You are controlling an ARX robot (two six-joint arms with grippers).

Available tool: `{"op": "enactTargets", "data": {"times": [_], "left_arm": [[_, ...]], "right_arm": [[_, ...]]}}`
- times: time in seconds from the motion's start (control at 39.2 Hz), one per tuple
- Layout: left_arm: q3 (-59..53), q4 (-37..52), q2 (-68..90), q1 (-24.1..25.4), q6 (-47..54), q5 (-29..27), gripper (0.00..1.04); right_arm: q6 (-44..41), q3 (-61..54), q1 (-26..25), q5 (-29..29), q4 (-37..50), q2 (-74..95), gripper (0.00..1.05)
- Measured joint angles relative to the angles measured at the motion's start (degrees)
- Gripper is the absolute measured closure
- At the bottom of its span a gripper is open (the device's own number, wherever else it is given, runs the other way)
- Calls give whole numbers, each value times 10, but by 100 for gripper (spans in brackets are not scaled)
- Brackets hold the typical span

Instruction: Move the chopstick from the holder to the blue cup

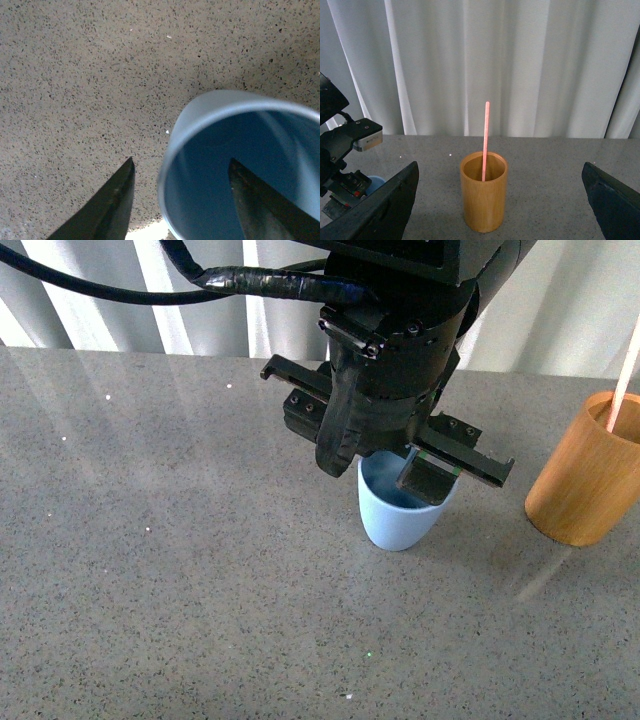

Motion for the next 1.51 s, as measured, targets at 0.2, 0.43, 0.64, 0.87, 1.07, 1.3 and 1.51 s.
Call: {"op": "enactTargets", "data": {"times": [0.2,0.43,0.64,0.87,1.07,1.3,1.51], "left_arm": [[-1,2,-1,6,5,0,9],[-61,68,-61,30,2,-24,7],[-223,265,-273,105,-11,-74,7],[-452,428,-517,140,-52,-112,7],[-474,450,-533,139,-50,-106,9],[-652,656,-626,211,24,-31,57],[-736,658,-700,260,31,19,97]], "right_arm": [[0,0,0,0,0,0,10],[0,0,0,0,0,0,10],[0,0,0,0,0,0,10],[0,0,0,0,0,0,10],[0,0,0,0,0,0,10],[0,0,0,0,0,0,10],[0,0,0,0,0,0,10]]}}
